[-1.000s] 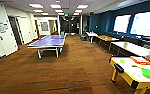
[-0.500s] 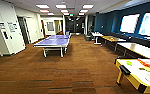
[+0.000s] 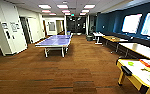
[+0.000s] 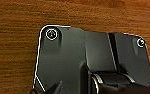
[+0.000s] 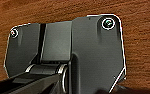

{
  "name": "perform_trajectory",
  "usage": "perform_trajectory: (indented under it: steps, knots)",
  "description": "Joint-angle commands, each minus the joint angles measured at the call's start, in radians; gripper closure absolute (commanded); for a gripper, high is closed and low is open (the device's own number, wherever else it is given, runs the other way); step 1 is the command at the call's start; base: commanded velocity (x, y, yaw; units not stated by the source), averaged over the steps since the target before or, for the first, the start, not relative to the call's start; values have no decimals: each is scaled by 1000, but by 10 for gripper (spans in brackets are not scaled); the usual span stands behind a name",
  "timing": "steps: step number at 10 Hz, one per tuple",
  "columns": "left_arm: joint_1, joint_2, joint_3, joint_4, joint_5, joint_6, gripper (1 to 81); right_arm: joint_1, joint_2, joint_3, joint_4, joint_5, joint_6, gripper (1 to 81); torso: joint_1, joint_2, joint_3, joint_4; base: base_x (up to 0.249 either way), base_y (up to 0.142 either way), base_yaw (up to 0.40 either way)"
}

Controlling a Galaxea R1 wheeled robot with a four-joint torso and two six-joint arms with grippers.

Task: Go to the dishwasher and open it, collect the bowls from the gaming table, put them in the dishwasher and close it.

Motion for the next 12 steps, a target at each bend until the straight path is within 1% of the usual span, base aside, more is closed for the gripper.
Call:
perform_trajectory:
  steps: [1,2,5,6,12]
  knots:
    - [-57,-4,-3,14,47,7,10,52,1,-1,-1,-51,-1,10,1,0,0,0,0,0,-337]
    - [-57,-4,-3,22,47,5,10,52,3,-1,-1,-51,-2,10,1,0,0,0,0,0,-368]
    - [-56,-2,-3,23,49,7,10,52,3,-1,-1,-51,-2,10,1,0,0,0,0,0,-394]
    - [-57,1,-3,32,49,5,10,52,3,-1,-1,-51,-2,10,1,0,0,0,0,0,-398]
    - [-62,4,-3,36,62,7,10,56,1,-3,-2,-52,-2,10,1,0,0,0,0,0,-400]
